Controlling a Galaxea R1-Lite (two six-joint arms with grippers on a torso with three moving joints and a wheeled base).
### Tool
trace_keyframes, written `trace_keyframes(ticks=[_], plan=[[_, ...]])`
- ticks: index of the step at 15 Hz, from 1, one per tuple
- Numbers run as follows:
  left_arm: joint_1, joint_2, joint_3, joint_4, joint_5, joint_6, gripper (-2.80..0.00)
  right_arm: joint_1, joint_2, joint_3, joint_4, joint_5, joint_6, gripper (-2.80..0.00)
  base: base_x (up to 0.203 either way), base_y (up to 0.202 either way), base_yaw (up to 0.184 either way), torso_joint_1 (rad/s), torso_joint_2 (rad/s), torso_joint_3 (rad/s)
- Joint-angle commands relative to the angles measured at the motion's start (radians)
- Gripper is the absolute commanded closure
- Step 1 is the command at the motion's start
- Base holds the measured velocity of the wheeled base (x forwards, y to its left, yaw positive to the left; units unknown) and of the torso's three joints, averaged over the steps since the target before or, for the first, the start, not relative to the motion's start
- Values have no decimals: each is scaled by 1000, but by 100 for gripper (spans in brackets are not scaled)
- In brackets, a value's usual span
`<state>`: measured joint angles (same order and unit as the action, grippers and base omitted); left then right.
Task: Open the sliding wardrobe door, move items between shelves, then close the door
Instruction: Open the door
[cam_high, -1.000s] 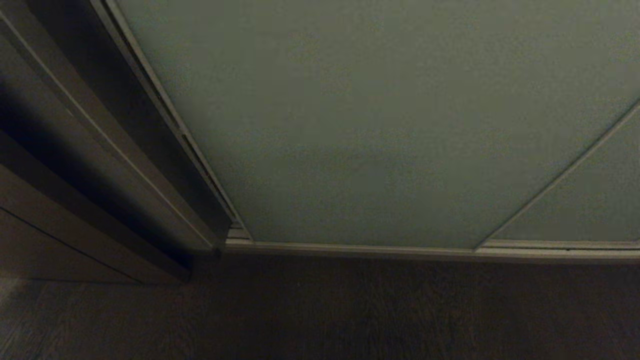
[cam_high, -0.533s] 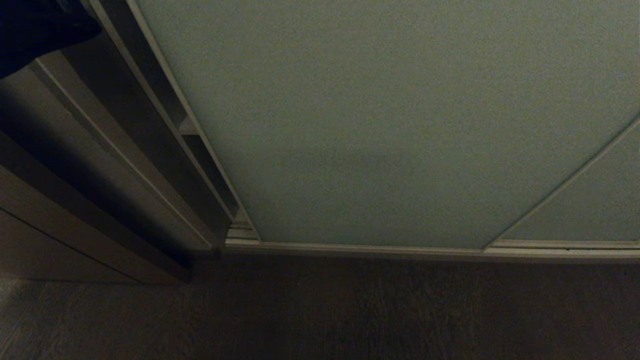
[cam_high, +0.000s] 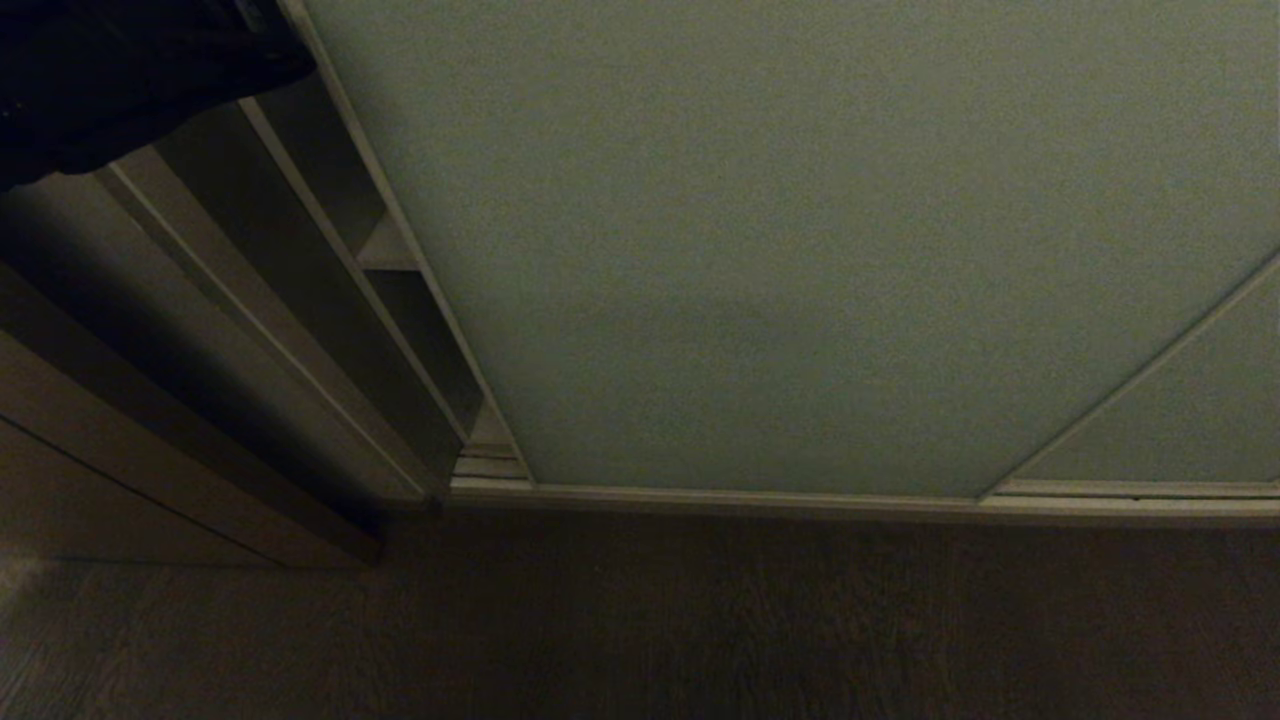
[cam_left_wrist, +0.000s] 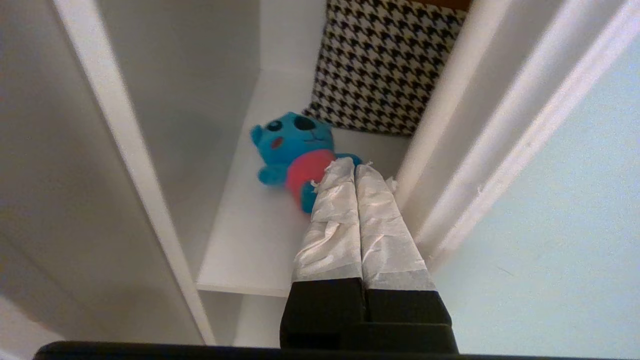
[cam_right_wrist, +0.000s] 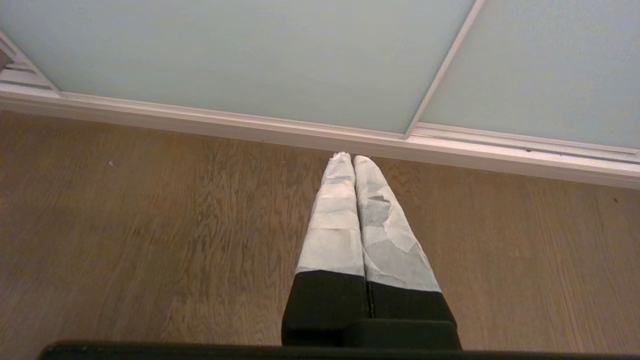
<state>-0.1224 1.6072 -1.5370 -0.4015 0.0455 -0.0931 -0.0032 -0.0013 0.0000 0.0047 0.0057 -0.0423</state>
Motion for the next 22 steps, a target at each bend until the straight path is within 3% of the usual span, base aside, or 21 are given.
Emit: trace_keyframes(ticks=[1, 8, 14, 17, 19, 22], plan=[[-45, -2, 7, -1, 0, 2, 0, 0, 0, 1, 0, 0, -1, 0, 0, 0, 0, 0, 0, 0], [-187, 2, 17, 4, 2, 11, 0, 0, 0, 2, 0, 0, -1, 0, 0, 0, 0, 0, 0, 0], [-361, 63, 8, -10, 24, 36, 0, 0, 0, 2, 0, 0, -2, 0, 0, 0, 0, 0, 0, 0], [-340, 37, 20, -20, 55, 26, 0, 0, 0, 2, 0, 0, -1, 0, 0, 0, 0, 0, 0, 0], [-268, -22, 39, -5, 76, 26, 0, 0, 0, 0, 0, 0, -1, 0, 0, 0, 0, 0, 0, 0], [-230, -178, 224, 106, 79, 44, 0, 2, 0, 2, 0, 0, -1, 0, 0, 0, 0, 0, 0, 0]])
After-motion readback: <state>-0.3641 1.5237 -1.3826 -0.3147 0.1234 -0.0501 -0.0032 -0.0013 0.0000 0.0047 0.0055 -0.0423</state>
